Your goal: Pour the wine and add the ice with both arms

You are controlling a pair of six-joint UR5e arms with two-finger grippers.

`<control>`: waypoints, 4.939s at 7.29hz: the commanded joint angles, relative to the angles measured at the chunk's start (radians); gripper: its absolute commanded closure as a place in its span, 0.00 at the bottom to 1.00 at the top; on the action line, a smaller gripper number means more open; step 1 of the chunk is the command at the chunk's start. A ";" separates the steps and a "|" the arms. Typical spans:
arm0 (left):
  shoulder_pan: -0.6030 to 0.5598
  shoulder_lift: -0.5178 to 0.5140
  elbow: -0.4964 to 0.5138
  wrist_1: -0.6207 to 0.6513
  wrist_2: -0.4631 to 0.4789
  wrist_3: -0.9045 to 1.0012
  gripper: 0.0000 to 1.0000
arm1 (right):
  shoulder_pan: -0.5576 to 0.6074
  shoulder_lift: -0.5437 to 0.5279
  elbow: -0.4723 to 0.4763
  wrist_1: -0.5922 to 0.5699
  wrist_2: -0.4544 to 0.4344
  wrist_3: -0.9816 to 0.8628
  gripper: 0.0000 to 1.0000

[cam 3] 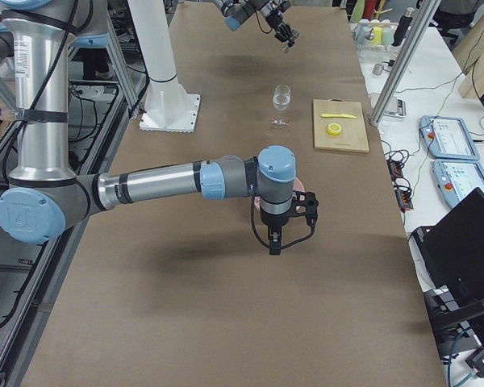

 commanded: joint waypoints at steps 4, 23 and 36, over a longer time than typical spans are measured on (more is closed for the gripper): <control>0.071 0.087 0.121 -0.004 0.428 -0.406 1.00 | 0.000 0.001 0.002 0.000 0.007 0.000 0.00; 0.266 0.005 0.242 0.168 0.679 -0.471 0.47 | 0.000 0.003 0.001 0.000 0.005 -0.002 0.00; 0.264 0.137 -0.062 0.148 0.606 -0.225 0.02 | 0.000 0.001 0.004 0.000 0.005 0.000 0.00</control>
